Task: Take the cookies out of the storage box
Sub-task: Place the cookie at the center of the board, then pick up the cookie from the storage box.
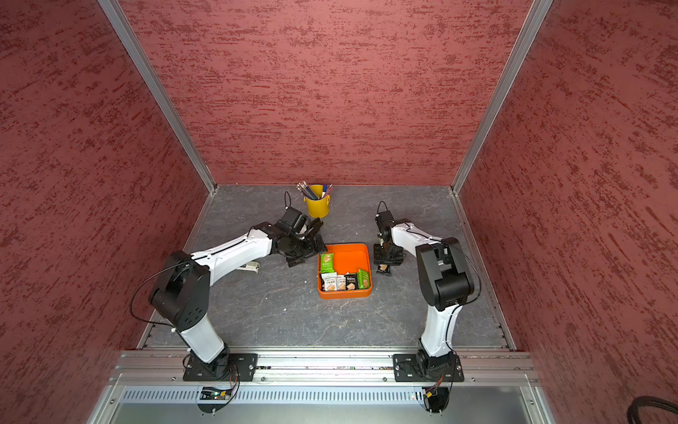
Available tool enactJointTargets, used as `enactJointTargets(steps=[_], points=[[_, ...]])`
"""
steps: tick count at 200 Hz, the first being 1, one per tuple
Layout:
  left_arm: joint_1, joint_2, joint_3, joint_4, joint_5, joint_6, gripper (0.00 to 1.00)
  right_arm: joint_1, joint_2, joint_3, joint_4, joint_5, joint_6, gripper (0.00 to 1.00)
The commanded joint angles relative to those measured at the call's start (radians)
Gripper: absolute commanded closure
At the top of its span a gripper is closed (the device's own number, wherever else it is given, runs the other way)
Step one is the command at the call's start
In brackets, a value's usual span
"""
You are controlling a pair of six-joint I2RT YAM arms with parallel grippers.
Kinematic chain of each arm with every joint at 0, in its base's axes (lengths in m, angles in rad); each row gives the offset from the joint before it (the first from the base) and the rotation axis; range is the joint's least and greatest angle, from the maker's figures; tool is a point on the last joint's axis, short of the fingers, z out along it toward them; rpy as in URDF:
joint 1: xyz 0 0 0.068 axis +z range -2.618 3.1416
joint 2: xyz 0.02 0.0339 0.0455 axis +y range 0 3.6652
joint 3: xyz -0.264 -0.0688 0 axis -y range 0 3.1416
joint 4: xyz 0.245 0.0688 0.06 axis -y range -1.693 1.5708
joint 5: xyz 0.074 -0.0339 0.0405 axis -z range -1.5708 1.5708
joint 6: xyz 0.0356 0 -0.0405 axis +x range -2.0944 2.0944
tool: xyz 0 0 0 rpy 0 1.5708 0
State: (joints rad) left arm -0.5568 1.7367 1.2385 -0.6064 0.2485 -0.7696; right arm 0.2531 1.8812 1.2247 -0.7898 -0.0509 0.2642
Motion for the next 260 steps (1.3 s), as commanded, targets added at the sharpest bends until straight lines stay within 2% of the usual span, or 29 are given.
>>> enactJointTargets(steps=[1,63,104,129,194,260], points=[[-0.002,-0.009,0.014,-0.012,-0.011,0.016,0.0,-0.008,-0.054,-0.001,0.002,0.007,0.002,0.43],[0.027,-0.032,-0.058,0.06,0.062,-0.004,0.0,0.016,-0.272,-0.022,-0.077,-0.153,0.041,0.42],[0.052,-0.05,-0.101,0.083,0.085,-0.002,0.0,0.104,-0.397,-0.063,-0.101,-0.22,0.091,0.42],[0.06,-0.06,-0.125,0.098,0.09,-0.003,0.0,0.185,-0.453,-0.092,-0.112,-0.203,0.135,0.36],[0.059,-0.108,-0.197,0.114,0.095,-0.014,0.0,0.378,-0.435,-0.153,-0.077,-0.165,0.225,0.35],[0.059,-0.159,-0.256,0.118,0.089,-0.026,0.0,0.431,-0.306,-0.114,-0.058,-0.069,0.239,0.35]])
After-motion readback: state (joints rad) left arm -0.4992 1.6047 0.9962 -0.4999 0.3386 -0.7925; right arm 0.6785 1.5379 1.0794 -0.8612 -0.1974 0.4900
